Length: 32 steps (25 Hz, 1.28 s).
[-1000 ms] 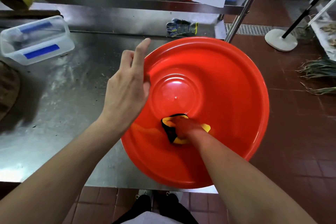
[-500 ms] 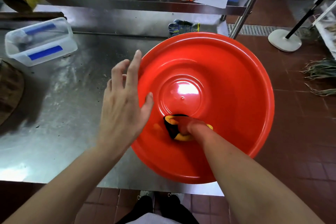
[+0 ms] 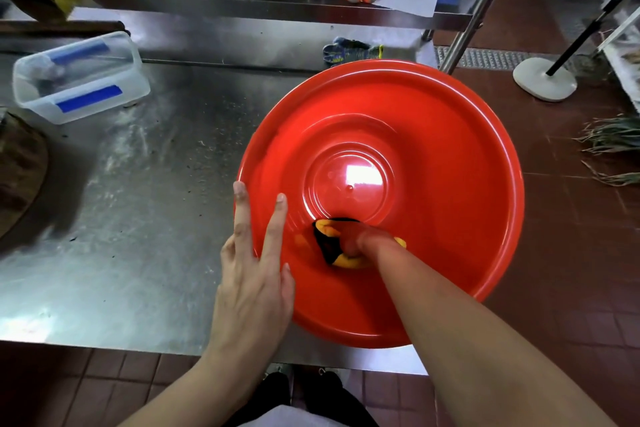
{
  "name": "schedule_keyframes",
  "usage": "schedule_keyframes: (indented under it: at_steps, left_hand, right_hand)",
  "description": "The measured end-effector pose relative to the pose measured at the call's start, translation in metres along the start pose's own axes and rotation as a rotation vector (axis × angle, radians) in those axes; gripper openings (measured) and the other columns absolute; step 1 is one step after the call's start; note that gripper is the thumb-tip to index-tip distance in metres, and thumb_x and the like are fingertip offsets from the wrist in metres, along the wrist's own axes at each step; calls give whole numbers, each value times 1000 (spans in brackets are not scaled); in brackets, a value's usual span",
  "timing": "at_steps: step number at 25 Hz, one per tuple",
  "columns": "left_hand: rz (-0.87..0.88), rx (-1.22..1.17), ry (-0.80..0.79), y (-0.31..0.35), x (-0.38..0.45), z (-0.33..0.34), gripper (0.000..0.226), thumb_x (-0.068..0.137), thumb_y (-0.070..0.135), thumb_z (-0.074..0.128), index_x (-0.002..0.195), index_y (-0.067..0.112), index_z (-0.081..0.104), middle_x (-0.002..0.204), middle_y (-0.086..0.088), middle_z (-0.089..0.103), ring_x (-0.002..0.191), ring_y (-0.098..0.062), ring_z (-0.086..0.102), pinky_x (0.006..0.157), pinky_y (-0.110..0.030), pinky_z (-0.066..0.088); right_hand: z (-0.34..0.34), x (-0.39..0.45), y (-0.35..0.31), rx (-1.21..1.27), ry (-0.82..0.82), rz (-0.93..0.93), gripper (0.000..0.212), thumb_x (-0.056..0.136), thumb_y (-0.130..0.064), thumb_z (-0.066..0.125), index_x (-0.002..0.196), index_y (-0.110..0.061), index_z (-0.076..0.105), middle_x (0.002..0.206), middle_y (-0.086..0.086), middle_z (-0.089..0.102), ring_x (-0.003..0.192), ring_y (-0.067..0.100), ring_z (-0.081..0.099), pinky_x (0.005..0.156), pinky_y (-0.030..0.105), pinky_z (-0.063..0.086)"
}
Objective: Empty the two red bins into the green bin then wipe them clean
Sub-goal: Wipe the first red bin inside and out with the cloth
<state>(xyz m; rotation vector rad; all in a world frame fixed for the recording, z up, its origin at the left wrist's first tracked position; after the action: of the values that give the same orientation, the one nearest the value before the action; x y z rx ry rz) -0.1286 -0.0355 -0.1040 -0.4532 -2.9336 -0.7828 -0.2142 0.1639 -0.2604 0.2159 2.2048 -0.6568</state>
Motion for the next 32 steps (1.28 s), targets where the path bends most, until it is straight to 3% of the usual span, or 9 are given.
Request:
schedule_keyframes:
  at_steps: [2,6,9,10,11,12,19,25,32]
  left_hand:
    - [-2,-15,15,-2,4,1,92,83,-6,65,160,26,25,170,-8,-10,127,-46,47,90,-47,52]
    - [1,-28,31,-8,9,3,82,83,-10,60,157,14,34,170,-4,-8,132,-44,44,91,-46,49]
    - [13,-2,70,-14,11,-2,78,82,-9,59,155,9,36,171,-2,-3,131,-41,46,95,-40,43]
    - [17,11,90,-17,12,-6,78,81,-9,59,154,8,38,171,-2,-1,130,-40,47,96,-37,40]
    - [15,24,112,-20,14,-10,77,81,-10,59,153,7,39,171,-1,1,129,-39,48,96,-37,40]
    - [8,36,133,-24,16,-14,77,80,-10,59,153,7,40,171,0,3,125,-39,50,94,-40,42]
    - [38,79,231,-38,28,-33,71,81,-10,58,148,10,48,169,2,15,110,-33,54,77,-29,41]
    - [-15,157,179,-36,33,-32,81,82,-11,56,156,16,35,170,10,-2,97,-31,46,54,-41,54]
    - [-48,156,198,-36,35,-29,79,83,-12,56,155,17,38,170,11,-2,98,-31,43,54,-34,45]
  right_hand:
    - [2,3,3,54,-8,8,45,61,1,32,87,-31,50,83,-12,53,76,10,50,78,29,44]
    - [8,6,7,102,21,33,59,86,3,41,118,-40,64,117,-33,54,111,-1,48,107,27,41]
    - [14,7,-10,115,46,-3,36,68,0,35,82,-22,59,83,-16,57,86,6,52,103,51,47]
    - [18,11,-18,104,44,-6,38,66,0,33,88,-12,63,100,-20,36,90,8,58,90,45,50]
    - [19,9,-29,84,36,8,50,71,2,35,111,0,65,137,9,50,106,12,64,103,44,48]
    - [24,11,-37,46,5,24,58,78,4,37,133,1,57,144,14,44,123,19,61,110,43,44]
    - [42,25,-77,-204,8,-59,46,104,-9,39,150,-2,41,159,17,36,147,28,32,122,33,17]
    - [44,17,-78,-247,27,-88,49,105,-12,38,153,-9,36,164,11,26,150,24,26,121,29,17]
    - [37,-42,-79,-215,-22,-100,53,103,-11,43,156,-12,34,162,10,32,151,29,25,124,39,17]
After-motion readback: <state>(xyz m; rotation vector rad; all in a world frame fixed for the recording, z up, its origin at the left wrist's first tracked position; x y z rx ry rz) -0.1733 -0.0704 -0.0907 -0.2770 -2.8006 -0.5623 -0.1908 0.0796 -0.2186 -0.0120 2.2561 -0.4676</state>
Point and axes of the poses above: each hand's wrist, its own x-axis towards the middle knuckle, its own z-axis out of the palm, y = z × x, the point moved 2 cm from there along x, towards the middle knuckle
